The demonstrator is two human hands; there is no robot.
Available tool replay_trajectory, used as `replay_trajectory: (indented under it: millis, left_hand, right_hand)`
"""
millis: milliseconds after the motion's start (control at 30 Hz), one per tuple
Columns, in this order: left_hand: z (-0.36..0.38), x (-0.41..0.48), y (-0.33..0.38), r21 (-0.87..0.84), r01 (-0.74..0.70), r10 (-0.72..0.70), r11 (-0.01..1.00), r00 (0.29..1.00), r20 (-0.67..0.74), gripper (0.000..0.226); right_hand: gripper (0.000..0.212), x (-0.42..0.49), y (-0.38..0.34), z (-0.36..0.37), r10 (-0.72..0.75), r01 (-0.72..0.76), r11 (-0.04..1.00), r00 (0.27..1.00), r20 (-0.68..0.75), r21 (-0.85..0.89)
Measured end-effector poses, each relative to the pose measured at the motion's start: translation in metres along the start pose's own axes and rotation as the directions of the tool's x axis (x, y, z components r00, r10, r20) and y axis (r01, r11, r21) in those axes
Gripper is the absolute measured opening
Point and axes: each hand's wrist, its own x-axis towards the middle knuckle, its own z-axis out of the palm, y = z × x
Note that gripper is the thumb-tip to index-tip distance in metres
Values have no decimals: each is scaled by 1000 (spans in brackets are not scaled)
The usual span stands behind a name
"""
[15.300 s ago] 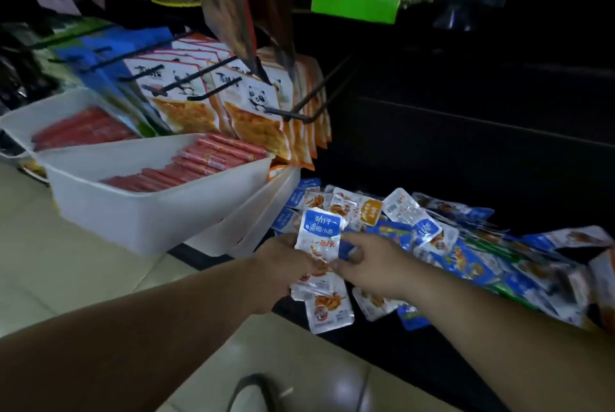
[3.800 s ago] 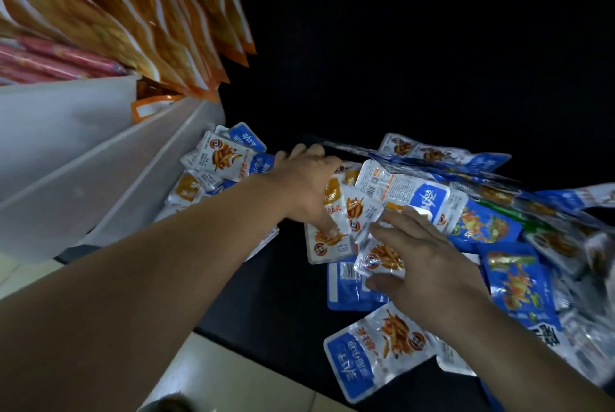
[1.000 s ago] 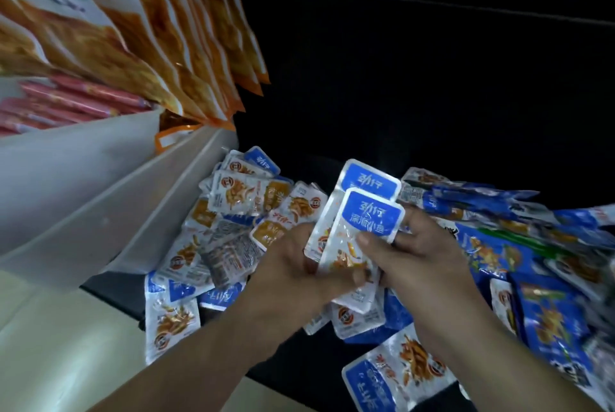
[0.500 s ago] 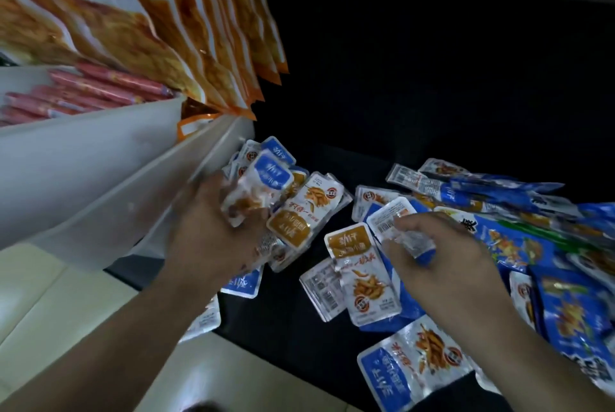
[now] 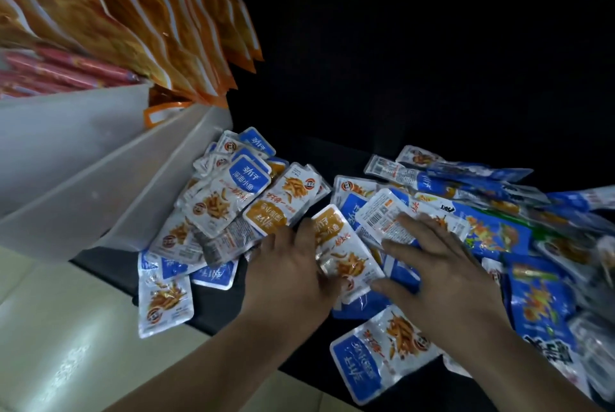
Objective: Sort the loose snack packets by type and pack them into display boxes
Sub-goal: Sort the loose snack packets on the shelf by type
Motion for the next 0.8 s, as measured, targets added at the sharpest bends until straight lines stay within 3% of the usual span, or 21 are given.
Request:
replay_trajectory:
  millis: [100,300,467,633,700,800]
  left_hand:
    - [-1,7,3,-283,93,-75,955,995,73,92]
    - [-3,9,0,-697,245,-133,674,968,211,82]
    - [-26,4,4,-784,230,-149,576,973,176,93]
    - [-47,9,-6,-866,162,-225,474,972,59,111]
    - [-55,13,-17,-872,89,-206,481,978,-14,113]
    - [-66,27,-45,-801,8,-215,599,965,-151,114]
  right_hand:
    - [67,1,0,-1,5,-5,1000,1000,7,-6]
    - [61,9,-12,-21,56,-53,998,983,173,-24]
    - [60,18,-21,-34,88,-67,993,968,235,-97]
    - [48,24,-26,-33,97,-78,991,979,180,-110]
    - [47,25,-28,-32,97,-74,989,980,173,-131]
    - [51,27,-31,-30,86,-62,986,984,154,-153]
